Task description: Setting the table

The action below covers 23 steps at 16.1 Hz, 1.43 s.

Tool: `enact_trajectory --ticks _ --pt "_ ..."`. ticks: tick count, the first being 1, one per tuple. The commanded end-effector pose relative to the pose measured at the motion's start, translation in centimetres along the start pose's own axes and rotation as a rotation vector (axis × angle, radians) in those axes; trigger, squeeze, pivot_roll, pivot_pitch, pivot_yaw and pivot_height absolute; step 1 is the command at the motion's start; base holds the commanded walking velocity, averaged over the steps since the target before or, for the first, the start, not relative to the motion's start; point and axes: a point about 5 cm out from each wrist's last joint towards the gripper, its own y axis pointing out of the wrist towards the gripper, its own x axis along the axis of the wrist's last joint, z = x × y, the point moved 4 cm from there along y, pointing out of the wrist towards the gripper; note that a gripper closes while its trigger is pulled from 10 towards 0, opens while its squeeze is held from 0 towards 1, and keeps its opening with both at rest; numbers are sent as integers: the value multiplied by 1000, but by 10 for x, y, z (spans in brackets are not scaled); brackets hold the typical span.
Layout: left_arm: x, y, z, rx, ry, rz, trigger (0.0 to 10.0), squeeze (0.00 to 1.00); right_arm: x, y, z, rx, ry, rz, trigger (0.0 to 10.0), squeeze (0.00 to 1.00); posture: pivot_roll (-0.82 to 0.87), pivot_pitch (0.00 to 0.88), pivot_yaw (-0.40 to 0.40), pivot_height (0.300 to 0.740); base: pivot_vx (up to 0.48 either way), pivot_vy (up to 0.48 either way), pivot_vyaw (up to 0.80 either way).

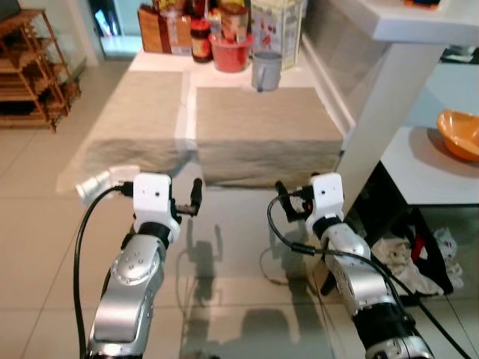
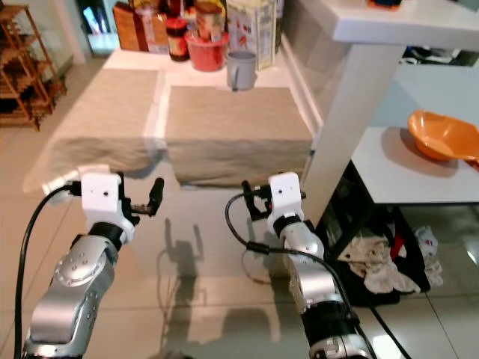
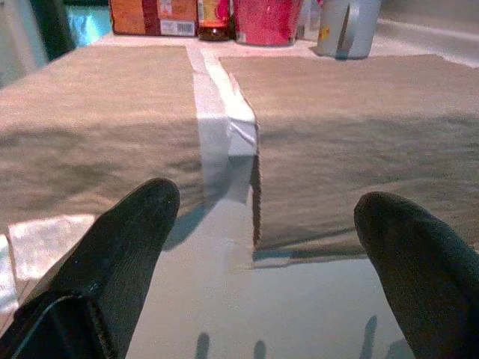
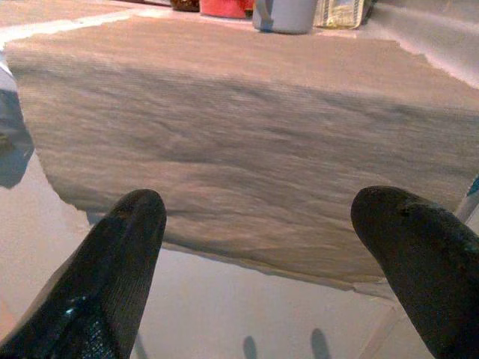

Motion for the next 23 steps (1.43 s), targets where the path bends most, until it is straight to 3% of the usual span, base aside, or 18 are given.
enact_trajectory --ticks 1,5,8,10,11,12,14,18,23 --pt "4 2 -3 -10 14 -18 10000 0 1 1 -4 -7 -12 -5 10000 0 25 0 -2 740 379 296 0" --pt "8 3 -5 -18 39 -31 10000 0 31 3 -16 -100 -74 -139 10000 0 26 0 2 740 412 68 0" --pt "9 6 -4 -16 36 -26 10000 0 38 7 -18 -118 -76 -159 10000 0 25 0 4 740 0 0 0" --pt "10 9 -3 -13 9 -28 10000 0 31 9 -24 -150 73 -121 10000 0 23 0 3 740 0 0 0" --pt "10 9 -3 -12 13 -30 10000 0 31 9 -27 -164 68 -123 10000 0 22 0 3 740 0 0 0" --pt "11 10 -3 -10 20 -35 10000 0 43 8 -23 -136 -44 -189 10000 0 21 0 4 740 0 0 0" --pt "14 11 -6 -27 40 -50 10000 0 49 8 -23 -142 -88 -215 10000 0 19 0 7 740 0 0 0" --pt "20 12 -11 -54 44 -79 10000 0 52 11 -30 -192 -85 -221 10000 0 20 0 9 740 336 0 0" --pt "18 14 -13 -81 48 -69 10000 0 51 10 -27 -177 -56 -222 10000 0 18 0 11 740 480 0 0"
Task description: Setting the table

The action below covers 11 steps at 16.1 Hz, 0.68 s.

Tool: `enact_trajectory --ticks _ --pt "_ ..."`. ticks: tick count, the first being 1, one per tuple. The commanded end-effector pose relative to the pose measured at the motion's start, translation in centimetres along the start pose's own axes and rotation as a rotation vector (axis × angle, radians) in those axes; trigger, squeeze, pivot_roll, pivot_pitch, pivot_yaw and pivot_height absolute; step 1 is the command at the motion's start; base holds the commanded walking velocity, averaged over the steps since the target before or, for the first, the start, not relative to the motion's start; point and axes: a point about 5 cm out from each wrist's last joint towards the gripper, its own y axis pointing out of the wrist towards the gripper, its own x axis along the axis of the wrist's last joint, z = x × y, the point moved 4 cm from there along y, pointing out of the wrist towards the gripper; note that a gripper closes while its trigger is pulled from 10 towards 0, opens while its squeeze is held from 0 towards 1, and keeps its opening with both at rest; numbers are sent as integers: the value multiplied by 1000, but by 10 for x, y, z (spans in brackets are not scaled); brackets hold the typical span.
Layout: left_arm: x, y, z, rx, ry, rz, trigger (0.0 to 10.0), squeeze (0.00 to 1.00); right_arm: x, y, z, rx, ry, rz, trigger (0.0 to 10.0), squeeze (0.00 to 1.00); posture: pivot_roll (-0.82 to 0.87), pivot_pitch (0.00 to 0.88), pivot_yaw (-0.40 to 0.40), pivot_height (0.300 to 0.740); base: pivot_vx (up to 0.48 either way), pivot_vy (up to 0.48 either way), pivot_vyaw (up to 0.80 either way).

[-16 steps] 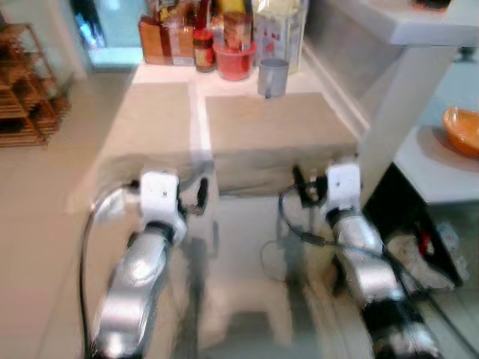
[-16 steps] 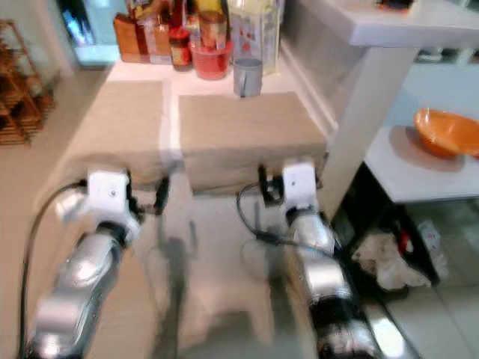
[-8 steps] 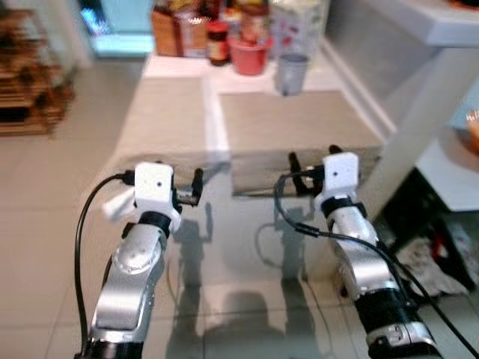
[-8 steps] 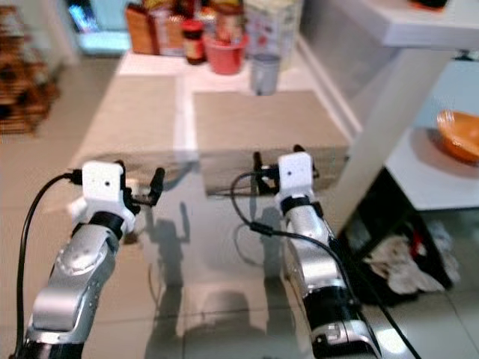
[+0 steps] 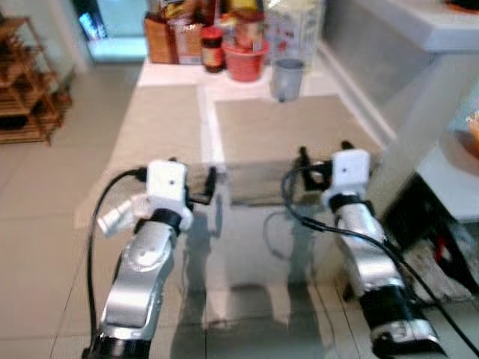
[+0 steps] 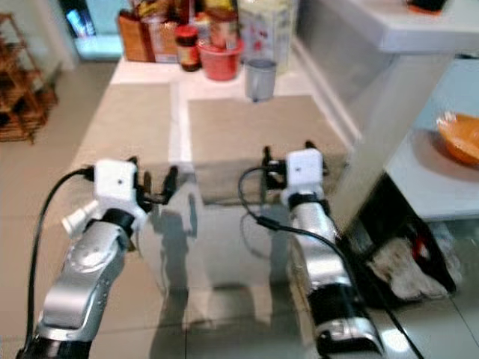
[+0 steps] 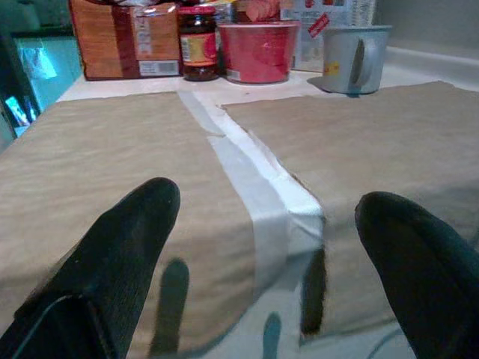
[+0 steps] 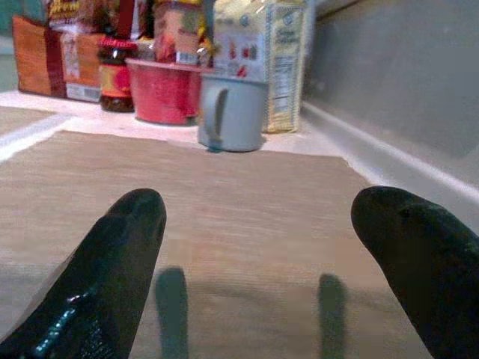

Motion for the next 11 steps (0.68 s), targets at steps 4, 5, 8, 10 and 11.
enact_trajectory --ticks 4,5,8,10,11 --pt "5 8 -2 -31 27 -16 10000 0 2 -6 12 28 25 -7 10000 0 7 0 18 740 480 0 0" --pt "7 8 -3 -35 28 -21 10000 0 4 -6 11 25 20 -17 10000 0 7 0 18 740 480 0 0" --pt "14 10 -4 -35 30 -51 10000 0 12 -5 14 38 7 -47 10000 0 6 0 17 740 160 0 0" --pt "14 10 -1 -20 36 -52 10000 0 13 -2 17 42 -1 -32 10000 0 10 0 15 740 0 0 0" --pt "14 10 -1 -21 38 -51 10000 0 14 0 17 35 16 -24 10000 0 12 0 16 740 0 0 0"
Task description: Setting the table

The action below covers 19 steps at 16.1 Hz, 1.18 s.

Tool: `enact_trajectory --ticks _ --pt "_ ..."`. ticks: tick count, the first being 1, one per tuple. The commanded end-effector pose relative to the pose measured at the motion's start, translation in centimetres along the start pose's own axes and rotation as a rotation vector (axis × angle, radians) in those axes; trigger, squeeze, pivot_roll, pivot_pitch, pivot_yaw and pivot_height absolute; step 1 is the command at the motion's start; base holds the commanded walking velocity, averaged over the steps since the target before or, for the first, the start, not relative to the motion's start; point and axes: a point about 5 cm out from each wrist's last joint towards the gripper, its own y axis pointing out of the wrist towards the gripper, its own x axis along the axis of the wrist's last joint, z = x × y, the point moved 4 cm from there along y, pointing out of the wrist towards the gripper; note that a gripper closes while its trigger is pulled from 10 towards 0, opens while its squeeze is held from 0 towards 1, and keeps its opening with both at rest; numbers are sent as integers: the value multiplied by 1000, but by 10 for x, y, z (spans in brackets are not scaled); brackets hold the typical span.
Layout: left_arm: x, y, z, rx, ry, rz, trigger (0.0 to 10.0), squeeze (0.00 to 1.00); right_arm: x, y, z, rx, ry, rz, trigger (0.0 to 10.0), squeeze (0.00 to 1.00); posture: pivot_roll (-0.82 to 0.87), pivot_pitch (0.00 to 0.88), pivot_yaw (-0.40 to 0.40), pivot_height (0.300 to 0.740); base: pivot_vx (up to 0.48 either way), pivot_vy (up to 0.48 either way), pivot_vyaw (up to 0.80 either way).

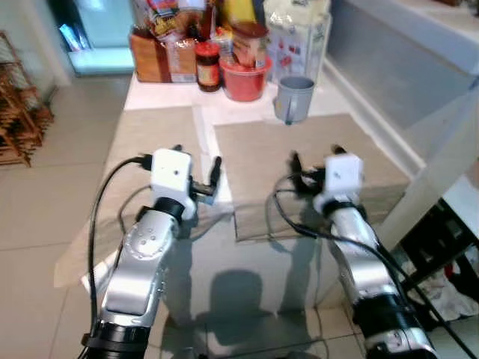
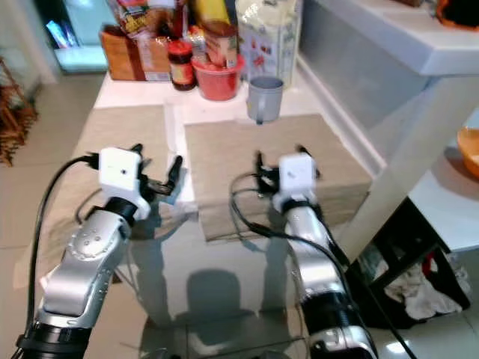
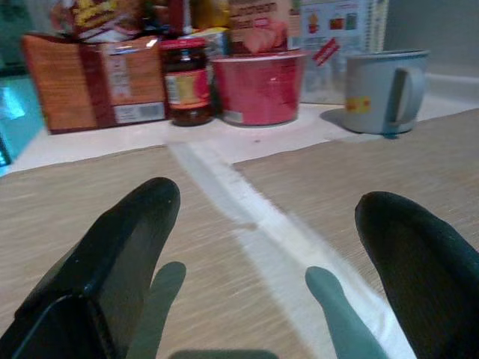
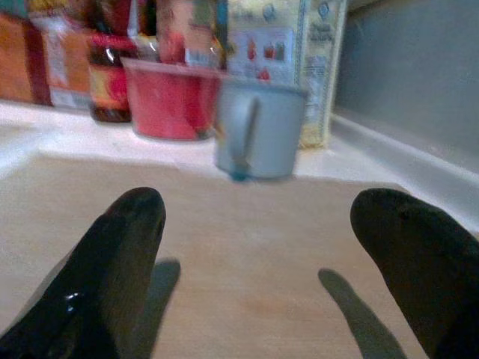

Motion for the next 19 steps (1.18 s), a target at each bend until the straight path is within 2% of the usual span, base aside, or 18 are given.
enact_trajectory --ticks 1,5,8,10,11,14,19 --pt "0 0 -1 -3 10 -1 10000 0 8 5 -4 -19 -3 -14 10000 0 12 0 17 740 0 0 0" --pt "5 1 0 -16 30 6 10000 0 41 12 -9 -67 -20 -86 10000 0 17 0 22 740 0 0 0" --pt "17 -1 6 -5 7 3 10000 0 49 7 -18 -83 -36 -82 10000 0 14 0 24 740 0 0 0" --pt "21 2 8 0 1 2 10000 0 47 7 -23 -98 -49 -61 10000 0 13 0 23 740 0 0 0" --pt "24 6 6 -10 5 1 10000 0 35 4 -25 -115 -45 -13 10000 0 11 0 23 740 0 0 0" --pt "27 14 5 -56 10 12 10000 0 22 1 -22 -118 -52 49 10000 0 11 0 32 740 0 0 0" --pt "33 19 -13 -127 15 -17 10000 0 20 1 -25 -142 -71 67 10000 0 12 0 36 740 316 175 0"
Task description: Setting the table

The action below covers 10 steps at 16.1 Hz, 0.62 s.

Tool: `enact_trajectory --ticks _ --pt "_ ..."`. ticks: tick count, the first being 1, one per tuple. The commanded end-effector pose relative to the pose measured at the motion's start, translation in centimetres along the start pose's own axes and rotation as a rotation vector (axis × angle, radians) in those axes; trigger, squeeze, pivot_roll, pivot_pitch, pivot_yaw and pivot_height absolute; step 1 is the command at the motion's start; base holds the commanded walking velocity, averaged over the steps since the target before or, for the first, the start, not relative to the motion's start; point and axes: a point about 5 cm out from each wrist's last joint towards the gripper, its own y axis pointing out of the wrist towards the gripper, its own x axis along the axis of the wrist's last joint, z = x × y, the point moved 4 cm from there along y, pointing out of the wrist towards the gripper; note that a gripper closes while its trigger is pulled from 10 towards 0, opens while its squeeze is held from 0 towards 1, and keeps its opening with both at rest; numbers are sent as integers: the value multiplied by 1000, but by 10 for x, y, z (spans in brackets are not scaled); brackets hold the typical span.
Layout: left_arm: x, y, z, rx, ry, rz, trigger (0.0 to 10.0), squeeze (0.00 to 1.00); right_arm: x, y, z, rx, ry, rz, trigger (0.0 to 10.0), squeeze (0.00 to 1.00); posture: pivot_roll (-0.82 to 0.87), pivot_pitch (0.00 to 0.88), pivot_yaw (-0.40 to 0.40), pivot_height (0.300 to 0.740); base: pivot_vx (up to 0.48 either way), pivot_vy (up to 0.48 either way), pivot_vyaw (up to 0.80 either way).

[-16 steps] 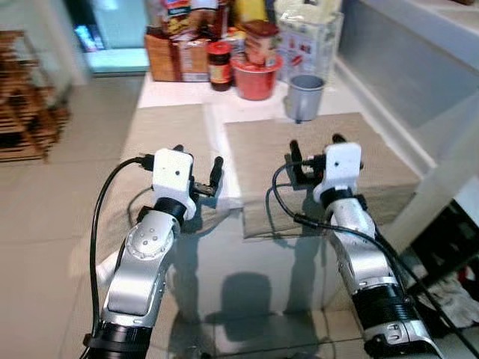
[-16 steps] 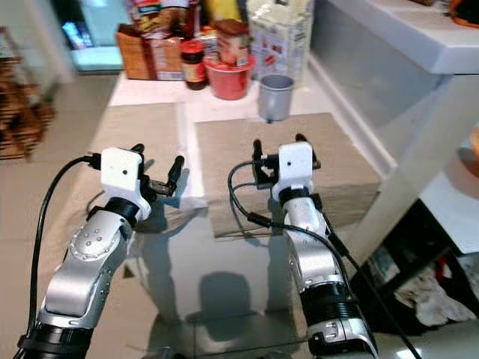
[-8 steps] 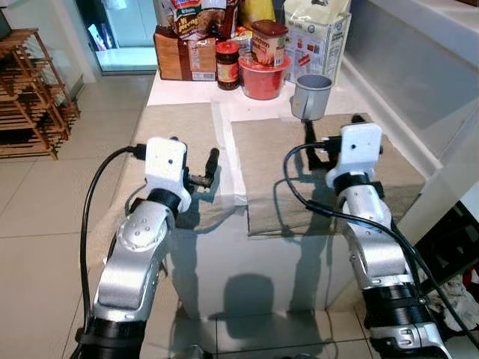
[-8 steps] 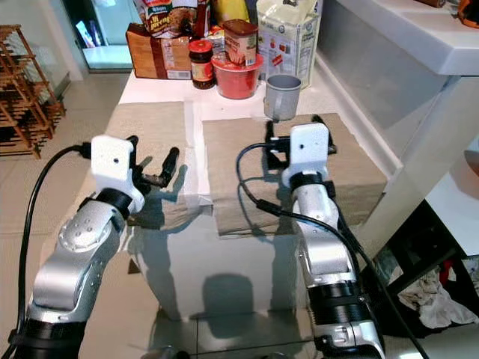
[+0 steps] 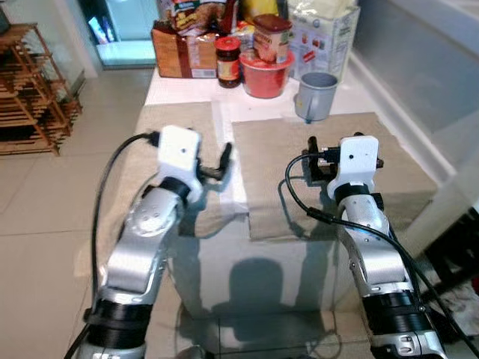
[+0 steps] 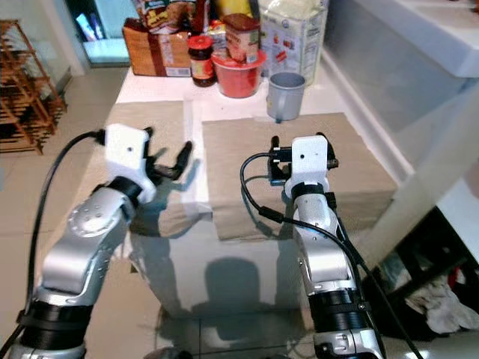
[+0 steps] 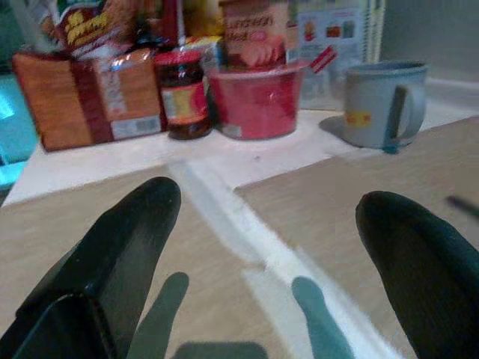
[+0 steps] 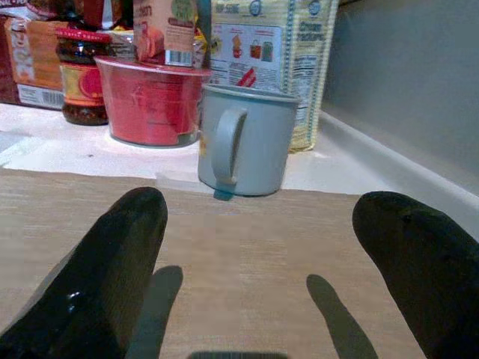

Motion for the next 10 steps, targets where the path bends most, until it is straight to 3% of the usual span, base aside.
enact_trajectory --ticks 1,7,10 --pt "3 1 -2 -14 15 -8 10000 0 1 2 1 -6 -4 4 10000 0 11 0 34 740 450 0 0" --pt "5 1 -7 -25 0 -15 10000 0 4 4 4 2 -14 -3 10000 0 16 0 30 740 451 0 0" --pt "5 0 -8 -23 -6 -18 10000 0 5 5 4 3 -14 -6 10000 0 16 0 30 740 0 0 0"
